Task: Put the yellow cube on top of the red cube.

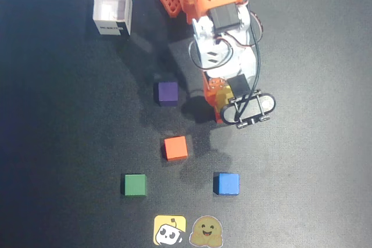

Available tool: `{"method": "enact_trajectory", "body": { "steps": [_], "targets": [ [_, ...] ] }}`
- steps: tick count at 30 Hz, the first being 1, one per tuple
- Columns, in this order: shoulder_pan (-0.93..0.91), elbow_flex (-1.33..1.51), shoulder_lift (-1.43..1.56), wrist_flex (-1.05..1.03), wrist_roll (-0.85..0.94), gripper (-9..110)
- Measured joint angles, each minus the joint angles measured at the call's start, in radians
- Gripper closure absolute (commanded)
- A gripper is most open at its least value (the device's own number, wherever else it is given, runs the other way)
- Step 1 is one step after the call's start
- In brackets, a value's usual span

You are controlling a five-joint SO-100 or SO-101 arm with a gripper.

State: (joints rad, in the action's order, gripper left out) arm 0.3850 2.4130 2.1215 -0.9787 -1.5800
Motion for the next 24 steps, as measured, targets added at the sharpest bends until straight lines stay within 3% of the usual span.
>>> {"method": "enact_trajectory", "body": {
  "steps": [24],
  "targets": [
    [0.008,0.034,-0.064,0.115,-0.005,95]
  ]
}}
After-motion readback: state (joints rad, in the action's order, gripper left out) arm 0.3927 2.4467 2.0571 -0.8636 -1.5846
